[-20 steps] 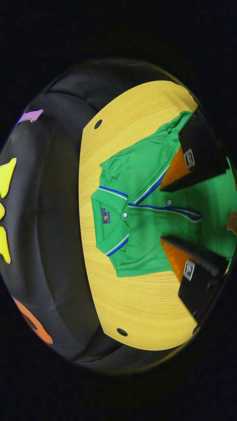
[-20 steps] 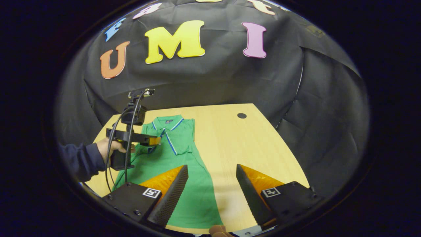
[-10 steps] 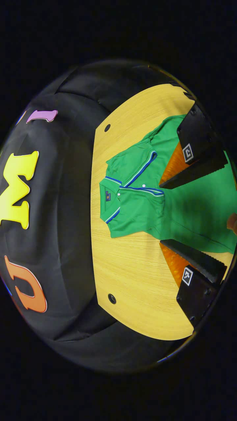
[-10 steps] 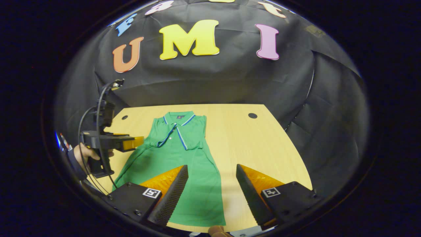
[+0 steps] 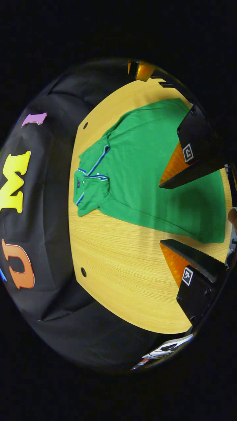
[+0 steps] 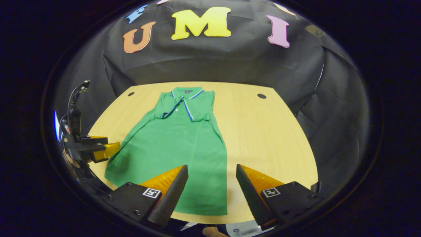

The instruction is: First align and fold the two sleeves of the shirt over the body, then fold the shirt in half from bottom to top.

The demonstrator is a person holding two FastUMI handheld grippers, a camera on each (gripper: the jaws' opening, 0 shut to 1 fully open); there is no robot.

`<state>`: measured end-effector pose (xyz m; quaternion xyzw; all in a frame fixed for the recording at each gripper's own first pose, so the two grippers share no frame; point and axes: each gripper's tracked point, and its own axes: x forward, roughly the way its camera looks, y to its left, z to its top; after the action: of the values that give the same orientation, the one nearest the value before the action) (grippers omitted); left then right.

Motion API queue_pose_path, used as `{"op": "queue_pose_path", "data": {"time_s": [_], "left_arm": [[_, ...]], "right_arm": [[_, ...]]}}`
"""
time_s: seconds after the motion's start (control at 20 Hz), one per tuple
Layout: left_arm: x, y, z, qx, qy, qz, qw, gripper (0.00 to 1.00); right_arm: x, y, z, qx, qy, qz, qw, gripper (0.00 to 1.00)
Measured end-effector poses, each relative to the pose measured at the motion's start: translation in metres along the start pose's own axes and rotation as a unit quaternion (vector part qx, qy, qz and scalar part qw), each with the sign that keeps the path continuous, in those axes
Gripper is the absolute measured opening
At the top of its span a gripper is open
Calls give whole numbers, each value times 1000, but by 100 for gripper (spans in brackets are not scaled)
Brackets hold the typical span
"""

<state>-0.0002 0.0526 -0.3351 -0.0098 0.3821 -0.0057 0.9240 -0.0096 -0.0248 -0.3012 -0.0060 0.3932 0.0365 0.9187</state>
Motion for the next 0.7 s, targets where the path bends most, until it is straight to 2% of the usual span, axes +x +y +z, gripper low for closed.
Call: {"op": "queue_pose_path", "data": {"time_s": [0.1, 0.35, 0.7], "left_arm": [[-8, 10, -23, -10, 22, 11, 1000, 99], [-24, 26, -73, -31, 100, 23, 994, 99], [-39, 27, -118, -23, 211, 24, 977, 99]], "right_arm": [[4, 4, -25, 3, 36, 14, 999, 94], [11, -5, -95, 25, 153, 3, 988, 96], [23, -21, -129, 50, 237, -27, 970, 94]]}}
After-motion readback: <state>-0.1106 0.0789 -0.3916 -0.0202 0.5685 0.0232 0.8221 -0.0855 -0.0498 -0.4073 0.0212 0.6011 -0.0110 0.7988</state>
